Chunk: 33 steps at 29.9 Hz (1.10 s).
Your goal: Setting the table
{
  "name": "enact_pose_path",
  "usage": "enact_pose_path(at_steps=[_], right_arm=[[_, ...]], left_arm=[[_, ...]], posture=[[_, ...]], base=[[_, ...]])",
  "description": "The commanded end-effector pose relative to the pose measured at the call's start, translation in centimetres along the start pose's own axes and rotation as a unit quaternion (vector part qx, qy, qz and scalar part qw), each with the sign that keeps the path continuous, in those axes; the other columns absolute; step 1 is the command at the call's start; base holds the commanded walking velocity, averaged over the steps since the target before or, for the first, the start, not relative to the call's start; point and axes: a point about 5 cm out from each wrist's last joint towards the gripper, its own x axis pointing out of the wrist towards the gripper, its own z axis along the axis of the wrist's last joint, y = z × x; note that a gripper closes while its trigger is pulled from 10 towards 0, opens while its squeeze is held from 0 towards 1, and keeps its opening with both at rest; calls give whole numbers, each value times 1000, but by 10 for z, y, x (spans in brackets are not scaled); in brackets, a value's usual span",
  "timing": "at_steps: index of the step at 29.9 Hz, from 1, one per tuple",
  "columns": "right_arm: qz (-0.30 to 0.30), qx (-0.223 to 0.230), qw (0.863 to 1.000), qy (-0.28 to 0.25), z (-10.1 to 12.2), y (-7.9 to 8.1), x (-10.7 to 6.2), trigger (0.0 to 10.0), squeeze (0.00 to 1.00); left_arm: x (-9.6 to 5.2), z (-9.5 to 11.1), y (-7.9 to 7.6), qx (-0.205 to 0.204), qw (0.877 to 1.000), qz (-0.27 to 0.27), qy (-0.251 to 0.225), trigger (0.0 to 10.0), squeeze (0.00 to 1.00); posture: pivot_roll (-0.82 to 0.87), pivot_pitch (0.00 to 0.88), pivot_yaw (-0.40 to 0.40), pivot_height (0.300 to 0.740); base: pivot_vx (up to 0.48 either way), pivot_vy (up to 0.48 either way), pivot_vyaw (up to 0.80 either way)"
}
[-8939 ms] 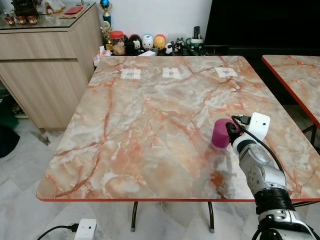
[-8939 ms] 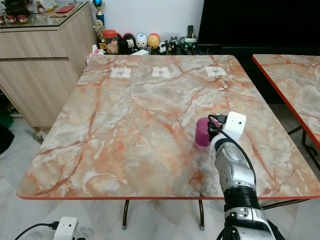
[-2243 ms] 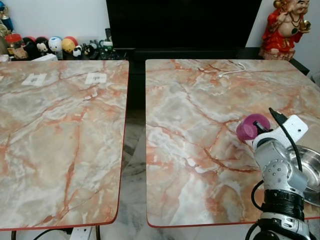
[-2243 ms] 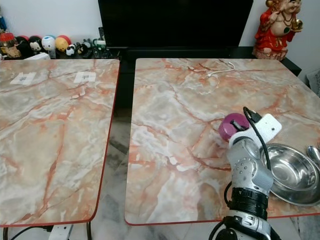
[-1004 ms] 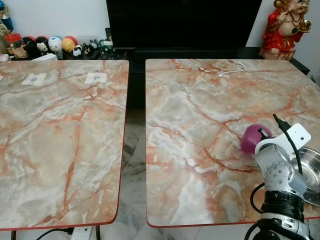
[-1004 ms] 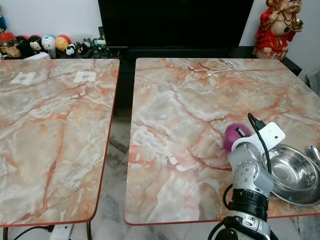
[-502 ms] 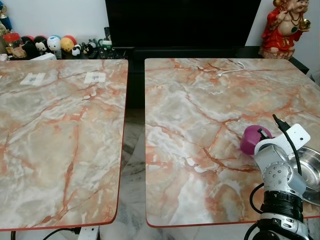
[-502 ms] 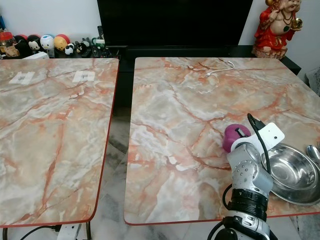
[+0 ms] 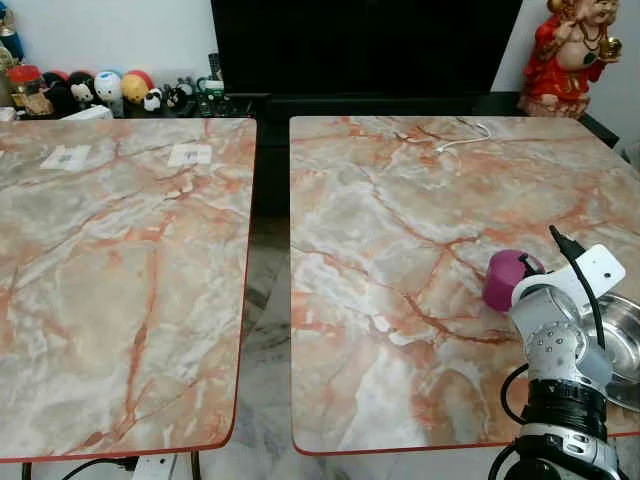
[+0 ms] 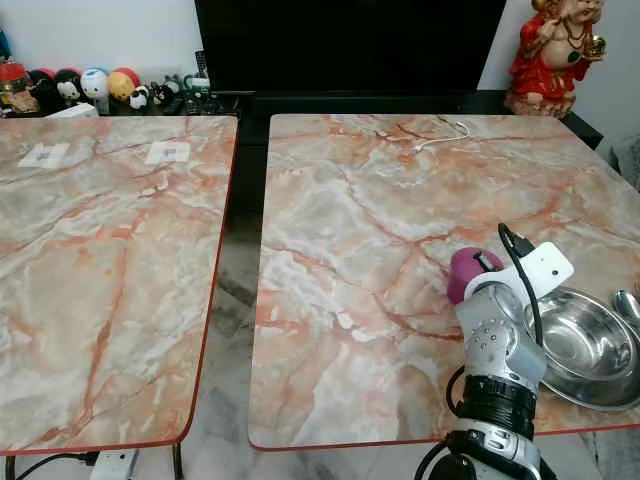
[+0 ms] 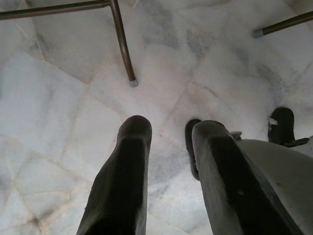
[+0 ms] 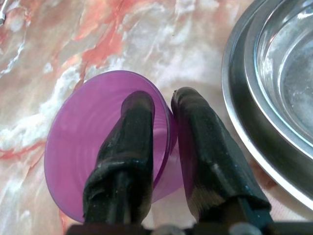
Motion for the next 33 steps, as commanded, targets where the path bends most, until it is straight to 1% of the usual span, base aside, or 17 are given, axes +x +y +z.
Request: enact_pose_path(at_steps=[1, 6, 13, 16, 21, 26, 29, 31, 32, 33], right_arm=[[-1, 0, 1000, -10, 6, 4, 1, 10000, 0], [1, 2, 1000, -21, 12, 6, 1, 10000, 0], [5, -5, 999, -41, 19, 10, -1, 10000, 0], [10, -8, 999, -47, 22, 12, -2, 10000, 0], [10, -18, 998, -63, 26, 13, -4, 10000, 0], [5, -20, 998, -68, 27, 10, -4, 10000, 0], [6, -30, 997, -76, 28, 10, -5, 10000, 0], [11, -22, 997, -79, 28, 11, -5, 10000, 0], [18, -28, 995, -92, 30, 12, -7, 10000, 0], [35, -48, 991, -119, 34, 15, -9, 10000, 0]], left_arm=[[0, -5, -7, 0, 1000, -3, 11, 10000, 0], [2, -5, -19, 1, 1000, -9, 11, 10000, 0], [2, -5, -21, 0, 1000, -9, 11, 10000, 0], [1, -7, -14, 0, 1000, -7, 9, 10000, 0], [-3, -7, 7, -2, 1000, 3, 6, 10000, 0], [-4, -8, 10, -3, 1000, 4, 6, 10000, 0], [-3, -7, 8, -3, 1000, 3, 6, 10000, 0], [-2, -7, 3, -2, 1000, 1, 6, 10000, 0], [-1, -7, -1, -1, 1000, -1, 6, 10000, 0], [0, -6, -8, 0, 1000, -4, 6, 10000, 0]], posture=[[70, 17, -55, 740], [70, 19, -54, 740], [71, 19, -55, 740], [71, 19, -55, 740], [70, 19, -54, 740], [67, 18, -54, 740], [67, 18, -54, 740], [67, 18, -54, 740], [67, 18, -54, 740], [65, 18, -56, 740]], base=[[0, 0, 0], [0, 0, 0], [0, 0, 0], [0, 0, 0], [0, 0, 0], [0, 0, 0], [0, 0, 0], [0, 0, 0], [0, 0, 0], [0, 0, 0]])
